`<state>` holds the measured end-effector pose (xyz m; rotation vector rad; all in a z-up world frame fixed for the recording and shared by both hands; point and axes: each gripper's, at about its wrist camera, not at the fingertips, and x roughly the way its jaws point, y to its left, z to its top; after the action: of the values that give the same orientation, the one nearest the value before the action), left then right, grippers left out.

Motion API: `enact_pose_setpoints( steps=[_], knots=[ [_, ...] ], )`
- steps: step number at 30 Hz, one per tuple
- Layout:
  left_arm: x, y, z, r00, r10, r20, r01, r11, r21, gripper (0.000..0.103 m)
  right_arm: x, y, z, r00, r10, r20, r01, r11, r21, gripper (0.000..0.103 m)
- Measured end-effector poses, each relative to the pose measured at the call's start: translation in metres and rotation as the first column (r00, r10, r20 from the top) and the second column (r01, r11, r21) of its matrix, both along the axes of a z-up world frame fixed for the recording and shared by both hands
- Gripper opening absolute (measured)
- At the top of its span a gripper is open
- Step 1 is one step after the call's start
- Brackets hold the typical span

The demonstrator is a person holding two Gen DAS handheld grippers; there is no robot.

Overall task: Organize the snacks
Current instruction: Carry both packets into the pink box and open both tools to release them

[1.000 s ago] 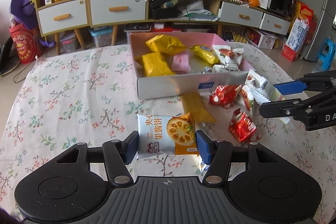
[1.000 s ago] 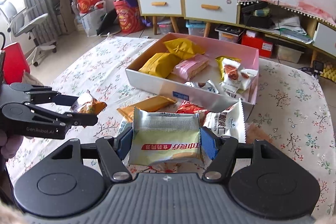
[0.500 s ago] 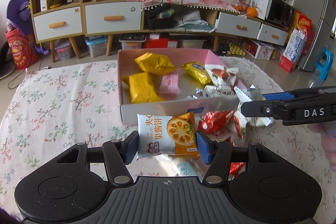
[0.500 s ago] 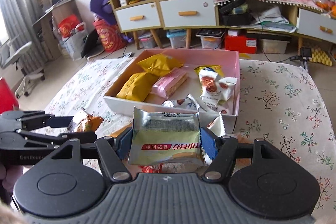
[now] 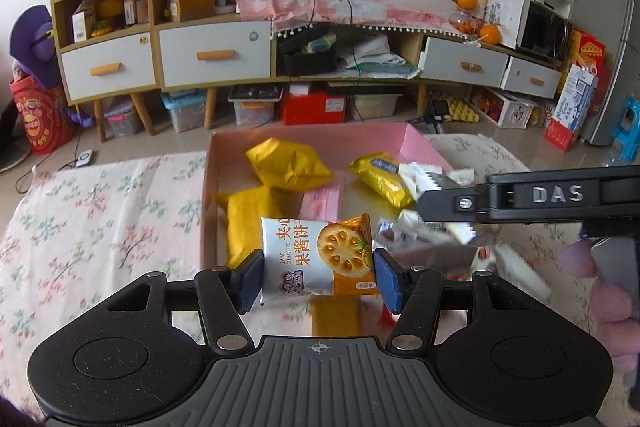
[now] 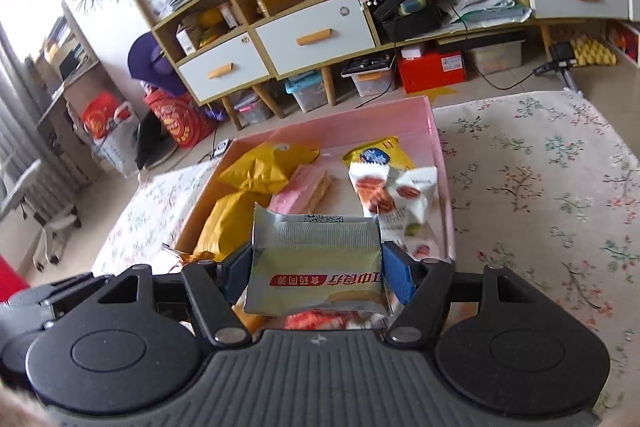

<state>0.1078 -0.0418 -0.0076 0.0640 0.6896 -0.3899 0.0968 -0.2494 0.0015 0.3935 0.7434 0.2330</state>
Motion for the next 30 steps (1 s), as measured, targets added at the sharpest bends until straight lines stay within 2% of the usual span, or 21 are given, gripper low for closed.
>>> enact_pose_setpoints(
  steps=[7,13,23,25,30],
  knots=[
    [0.022,-0.014,-0.008,1.000,0.024,-0.003,-0.024,1.000,-0.007,0.056,0.017,-0.002,-0.006,0.998,-0.052,-0.020,0.054,0.994,0.095,0.065],
    [0.032,-0.030,-0.023,1.000,-0.006,-0.009,0.006,0.998,0.061,0.057,0.030,0.002,-0.009,0.998,-0.063,-0.023,0.064,0.995,0.072,0.065],
    [0.043,-0.036,-0.029,0.999,0.003,-0.033,-0.002,0.999,0.033,0.057,0.040,0.006,-0.007,0.998,-0.068,-0.014,0.069,0.996,0.064,0.066],
    [0.043,-0.038,-0.029,1.000,-0.005,-0.028,0.006,1.000,0.029,0.061,0.041,0.007,-0.007,0.998,-0.070,-0.010,0.070,0.996,0.063,0.066],
    [0.039,-0.041,-0.028,0.999,-0.025,-0.023,0.026,0.999,0.033,0.072,0.040,0.008,-0.001,0.997,-0.073,0.007,0.073,0.996,0.050,0.078]
  ],
)
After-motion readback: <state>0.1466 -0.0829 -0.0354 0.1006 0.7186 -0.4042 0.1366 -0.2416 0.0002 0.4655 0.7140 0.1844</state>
